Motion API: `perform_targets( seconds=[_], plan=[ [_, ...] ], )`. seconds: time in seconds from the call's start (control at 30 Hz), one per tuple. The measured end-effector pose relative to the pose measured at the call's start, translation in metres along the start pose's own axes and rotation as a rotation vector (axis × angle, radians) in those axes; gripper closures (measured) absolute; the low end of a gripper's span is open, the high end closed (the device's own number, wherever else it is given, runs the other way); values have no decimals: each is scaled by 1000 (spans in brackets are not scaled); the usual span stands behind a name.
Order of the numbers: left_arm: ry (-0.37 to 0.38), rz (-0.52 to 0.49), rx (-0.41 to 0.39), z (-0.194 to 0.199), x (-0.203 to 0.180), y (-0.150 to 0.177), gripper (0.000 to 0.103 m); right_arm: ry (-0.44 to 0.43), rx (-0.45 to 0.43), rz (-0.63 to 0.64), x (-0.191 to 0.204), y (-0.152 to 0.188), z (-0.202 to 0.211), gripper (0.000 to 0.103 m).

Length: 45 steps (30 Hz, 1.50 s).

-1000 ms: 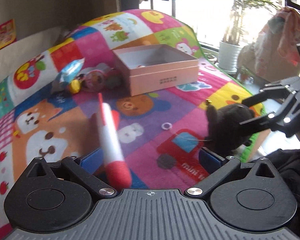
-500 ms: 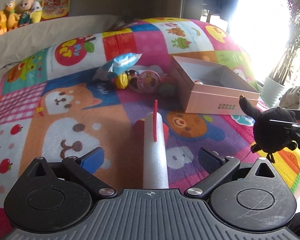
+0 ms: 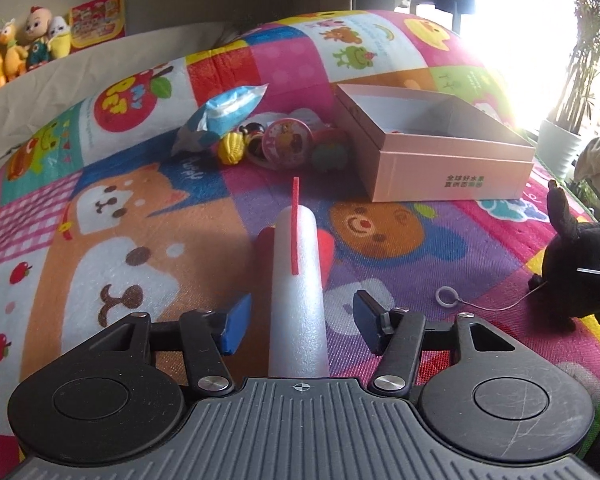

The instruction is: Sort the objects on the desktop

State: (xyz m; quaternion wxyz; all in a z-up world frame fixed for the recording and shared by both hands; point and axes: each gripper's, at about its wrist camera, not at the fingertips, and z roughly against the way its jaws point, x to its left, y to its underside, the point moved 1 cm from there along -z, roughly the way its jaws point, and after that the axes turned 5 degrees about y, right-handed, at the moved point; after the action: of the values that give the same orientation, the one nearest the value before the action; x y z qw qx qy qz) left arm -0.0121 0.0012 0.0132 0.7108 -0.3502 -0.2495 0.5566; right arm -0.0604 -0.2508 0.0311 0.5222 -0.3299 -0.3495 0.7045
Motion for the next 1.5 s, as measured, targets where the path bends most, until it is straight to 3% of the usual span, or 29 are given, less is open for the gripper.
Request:
perform_targets(
  seconds=[0.17,0.33,0.4,0.5,0.57,0.77,0.93,1.03,1.1,1.17,1.3,1.37,1.5],
  plan=[
    [12,-14,13,-2,-3,3,70,6,1,-4,4,-1,1,4],
    [45,0,20,2,-2,8,69,25,29,-25,1,2,-1,3],
    [59,16,19,2,-1,11,65,36,45,-40,-2,5,-3,3],
    [87,19,25,3,-2,12,40,48,68,-56,-5,9,-7,3],
    [110,30,46,0,-4,14,4,50,80,-64,-6,12,-9,3],
    [119,34,56,-3,-7,16,0,21,123,-107,-12,19,-14,3],
    [111,-42,65,-3,-12,20,0,-18,166,-152,-17,26,-20,0],
    [114,20,56,3,-9,17,0,-17,162,-153,-16,27,-20,0],
    [109,43,12,10,-7,12,4,-16,160,-151,-16,28,-19,0],
    [57,20,-8,12,-8,8,31,-12,158,-147,-15,28,-19,0],
    [26,27,9,5,-2,6,38,12,155,-116,-9,28,-20,0],
    [30,24,14,3,-1,6,54,15,154,-112,-9,28,-20,0],
    [32,19,18,1,-1,9,56,24,142,-114,-10,26,-18,0]
  ],
)
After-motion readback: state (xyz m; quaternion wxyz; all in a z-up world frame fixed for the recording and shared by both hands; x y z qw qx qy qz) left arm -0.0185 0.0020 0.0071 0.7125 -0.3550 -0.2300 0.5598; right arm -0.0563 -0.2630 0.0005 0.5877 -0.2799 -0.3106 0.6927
